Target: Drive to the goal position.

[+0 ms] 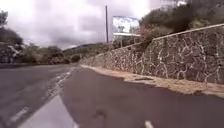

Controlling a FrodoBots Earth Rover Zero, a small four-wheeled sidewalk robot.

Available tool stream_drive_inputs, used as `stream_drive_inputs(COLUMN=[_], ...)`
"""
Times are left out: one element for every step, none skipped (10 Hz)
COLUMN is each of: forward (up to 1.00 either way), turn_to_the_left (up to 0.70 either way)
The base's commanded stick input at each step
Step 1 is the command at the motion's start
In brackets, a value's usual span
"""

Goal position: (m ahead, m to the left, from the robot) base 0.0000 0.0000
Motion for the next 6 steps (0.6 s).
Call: stream_drive_inputs(forward=[0.50,0.50,0.50,0.50,0.50,0.50], turn_to_the_left=[0.00,0.00,0.00,0.00,0.17,0.35])
